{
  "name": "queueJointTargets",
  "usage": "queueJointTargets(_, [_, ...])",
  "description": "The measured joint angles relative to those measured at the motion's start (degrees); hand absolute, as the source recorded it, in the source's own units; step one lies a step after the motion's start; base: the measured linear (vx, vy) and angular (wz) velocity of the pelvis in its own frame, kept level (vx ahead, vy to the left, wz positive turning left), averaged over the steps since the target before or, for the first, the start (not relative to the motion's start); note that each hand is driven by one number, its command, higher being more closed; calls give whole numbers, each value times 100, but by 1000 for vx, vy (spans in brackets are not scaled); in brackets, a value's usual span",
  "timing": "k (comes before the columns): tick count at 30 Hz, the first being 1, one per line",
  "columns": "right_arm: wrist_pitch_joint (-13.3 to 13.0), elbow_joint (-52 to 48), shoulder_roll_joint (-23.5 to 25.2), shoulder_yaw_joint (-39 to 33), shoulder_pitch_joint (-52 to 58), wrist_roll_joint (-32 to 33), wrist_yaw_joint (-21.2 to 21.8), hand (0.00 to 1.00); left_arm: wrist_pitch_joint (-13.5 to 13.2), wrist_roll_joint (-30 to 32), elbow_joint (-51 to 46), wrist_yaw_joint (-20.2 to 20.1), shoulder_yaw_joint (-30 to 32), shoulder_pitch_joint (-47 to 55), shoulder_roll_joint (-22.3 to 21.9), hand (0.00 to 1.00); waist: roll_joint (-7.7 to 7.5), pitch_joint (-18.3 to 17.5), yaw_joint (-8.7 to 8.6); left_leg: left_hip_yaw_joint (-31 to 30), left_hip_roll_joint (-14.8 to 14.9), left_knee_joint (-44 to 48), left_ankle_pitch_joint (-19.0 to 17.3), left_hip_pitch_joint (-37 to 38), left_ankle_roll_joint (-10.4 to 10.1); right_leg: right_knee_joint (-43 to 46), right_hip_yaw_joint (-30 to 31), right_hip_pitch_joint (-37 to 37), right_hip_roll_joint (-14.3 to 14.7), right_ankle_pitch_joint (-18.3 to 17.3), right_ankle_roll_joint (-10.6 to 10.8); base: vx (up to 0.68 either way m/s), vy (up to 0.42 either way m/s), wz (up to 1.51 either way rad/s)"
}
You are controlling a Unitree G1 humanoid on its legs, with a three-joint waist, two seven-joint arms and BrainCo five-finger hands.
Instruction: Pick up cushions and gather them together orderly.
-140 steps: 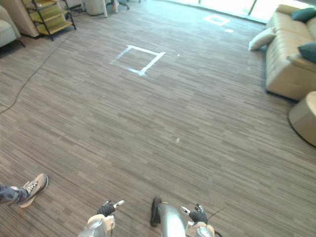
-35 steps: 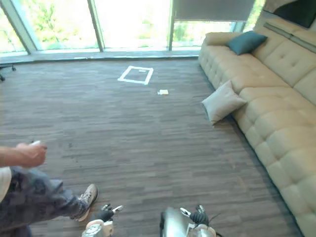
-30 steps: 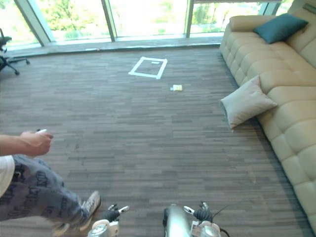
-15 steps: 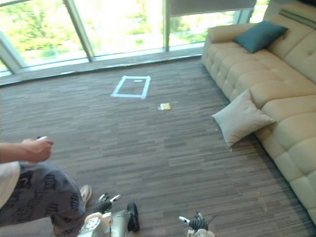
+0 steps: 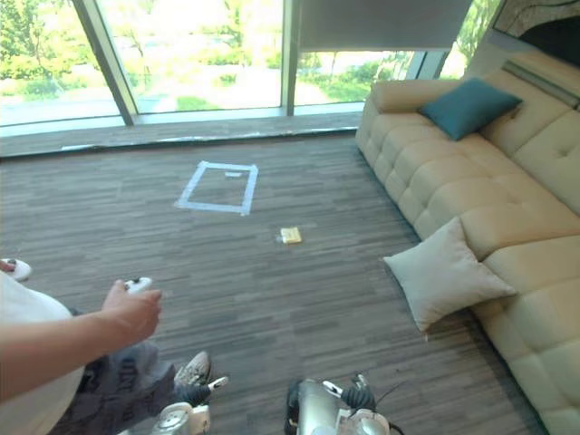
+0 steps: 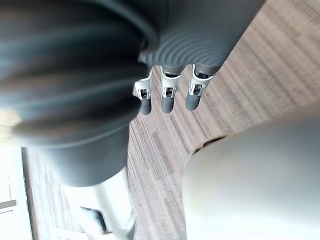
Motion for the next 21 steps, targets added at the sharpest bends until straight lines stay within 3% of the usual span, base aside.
queueJointTargets(1, [14,30,-69,18,-109,-2,2,0,0,40,60,-42,-30,-33,-9,0,130,69,-39,-4,86,538,82,-149,-137,98,42,51,72,-201,-63,622,-212,-35])
queueJointTargets(2, [21,28,-88,20,-136,-1,2,0,8,66,67,-37,-12,-38,-7,0,169,99,-60,-10,160,916,140,-267,-235,80,78,121,120,-265,-77,493,-182,-29])
queueJointTargets(3, [27,-13,-110,18,-138,2,-4,0,7,80,52,-25,10,-53,-8,0,256,162,-116,-246,402,2192,445,-784,-463,-86,110,409,218,-376,-84,547,-178,-32])
queueJointTargets(4, [40,-9,-118,22,-134,-1,-25,0,2,100,-31,-21,127,-38,13,0,240,235,-120,-636,602,3826,799,-1476,-770,-340,224,790,349,-451,-127,414,-124,-33])
queueJointTargets(5, [48,-6,-117,25,-133,0,-27,0,-2,101,-92,-18,172,-30,22,0,241,261,-111,-669,658,4255,803,-1661,-783,-400,292,923,394,-489,-150,388,-106,-58])
queueJointTargets(6, [72,1,-115,50,-135,1,-30,0,-21,105,-239,-12,219,-10,24,0,271,327,-82,-619,772,5079,722,-2002,-677,-530,503,1250,510,-599,-200,319,-36,-111])
queueJointTargets(7, [92,25,-126,108,-115,3,-51,0,-82,104,-389,4,204,27,38,0,209,370,14,-486,840,5506,530,-2516,-488,-682,844,1685,582,-744,-267,310,1,-119])
queueJointTargets(9, [93,28,-131,153,-104,13,-86,0,-126,89,-449,5,185,35,43,0,199,371,80,-349,828,5187,409,-2786,-428,-792,1113,1908,584,-822,-230,319,81,-120])
queueJointTargets(11, [120,13,-131,188,-31,22,-153,0,-161,-11,-560,9,164,37,24,0,191,371,112,-450,683,3761,179,-3323,-138,-954,1690,2308,540,-1041,-91,391,159,-125])
queueJointTargets(12, [130,13,-131,188,-28,18,-156,0,-166,-15,-566,7,162,35,23,0,192,371,115,-513,642,3526,179,-3374,-141,-970,1760,2351,539,-1067,-64,546,259,-133])
queueJointTargets(13, [141,14,-122,195,-10,9,-170,0,-236,-55,-579,16,161,16,23,0,170,358,203,-1042,403,2303,219,-3493,-207,-978,2174,2506,503,-1258,79,493,255,-120])
queueJointTargets(14, [140,18,-115,213,5,9,-182,0,-240,-73,-577,22,167,9,22,0,152,347,205,-1342,315,1817,268,-3507,-272,-977,2356,2580,481,-1385,158,517,281,-118])
queueJointTargets(17, [141,27,-115,260,93,10,-190,0,-246,-75,-547,19,177,37,19,0,150,228,209,-1639,300,1227,431,-3531,-184,-986,2814,2791,459,-1718,338,525,343,-97])
queueJointTargets(18, [154,90,-96,285,158,9,-185,0,-242,-73,-532,14,212,56,21,0,65,46,242,-1508,274,1516,819,-3555,-334,-951,3177,2859,371,-1871,464,629,412,-115])
queueJointTargets(19, [166,197,67,365,179,9,-182,0,-232,-70,-405,36,226,64,134,0,-208,-221,218,-1109,199,1766,523,-3590,-190,-928,3504,2783,157,-1764,626,627,404,-111])
queueJointTargets(21, [168,192,181,513,175,5,-139,0,-217,-59,-350,26,190,42,213,0,-396,-295,175,-764,176,1884,347,-3458,-1,-875,3668,2763,-14,-1455,892,562,359,-89])
